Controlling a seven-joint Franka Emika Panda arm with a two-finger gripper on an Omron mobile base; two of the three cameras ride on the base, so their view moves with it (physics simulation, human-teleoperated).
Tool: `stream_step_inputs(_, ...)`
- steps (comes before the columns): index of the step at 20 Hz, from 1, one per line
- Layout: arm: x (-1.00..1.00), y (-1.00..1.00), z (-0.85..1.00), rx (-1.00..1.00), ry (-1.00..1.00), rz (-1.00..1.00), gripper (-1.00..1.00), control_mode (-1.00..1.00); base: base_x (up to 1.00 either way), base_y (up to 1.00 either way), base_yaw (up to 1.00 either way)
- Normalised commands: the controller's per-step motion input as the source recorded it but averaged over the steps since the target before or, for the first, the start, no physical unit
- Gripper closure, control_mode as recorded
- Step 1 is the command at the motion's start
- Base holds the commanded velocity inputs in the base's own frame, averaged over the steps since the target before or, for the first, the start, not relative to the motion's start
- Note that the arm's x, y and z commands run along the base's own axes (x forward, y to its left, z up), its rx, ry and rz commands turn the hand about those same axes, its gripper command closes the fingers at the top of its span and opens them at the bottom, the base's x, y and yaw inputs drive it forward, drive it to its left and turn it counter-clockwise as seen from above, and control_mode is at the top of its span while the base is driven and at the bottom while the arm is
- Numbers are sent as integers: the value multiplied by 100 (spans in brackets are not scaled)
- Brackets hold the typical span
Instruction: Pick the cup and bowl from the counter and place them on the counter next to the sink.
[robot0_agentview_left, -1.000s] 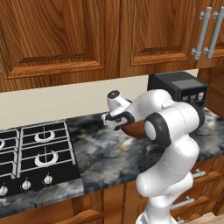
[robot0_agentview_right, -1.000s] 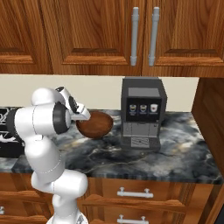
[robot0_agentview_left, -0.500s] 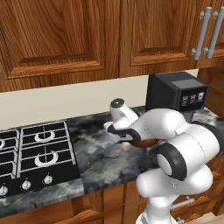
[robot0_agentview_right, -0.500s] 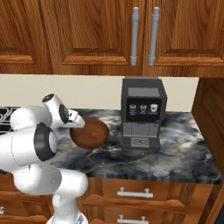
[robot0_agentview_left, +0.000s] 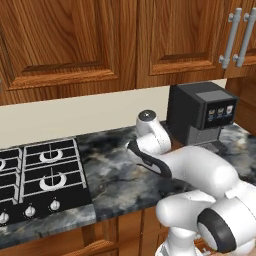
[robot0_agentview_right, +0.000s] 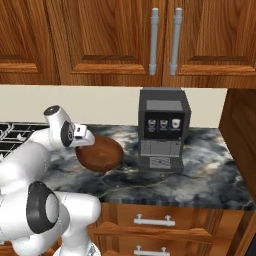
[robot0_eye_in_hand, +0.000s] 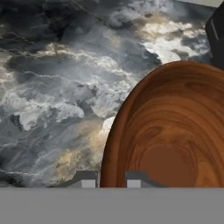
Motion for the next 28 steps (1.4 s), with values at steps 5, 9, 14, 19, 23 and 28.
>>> stream_step_inputs(5, -29, 0, 41, -3, 9, 33, 100, -100, 0, 0, 0)
stream_step_inputs(9, -66, 0, 20, -3, 3, 27, 100, -100, 0, 0, 0)
stream_step_inputs(14, -71, 0, 7, -1, 0, 13, 100, -100, 0, 0, 0)
stream_step_inputs(19, -72, 0, 26, -1, -1, 6, 100, -100, 0, 0, 0)
stream_step_inputs(23, -44, 0, 56, -1, -1, 0, 100, -100, 0, 0, 0)
stream_step_inputs(28, -24, 0, 61, -2, 0, 0, 100, -100, 0, 0, 0)
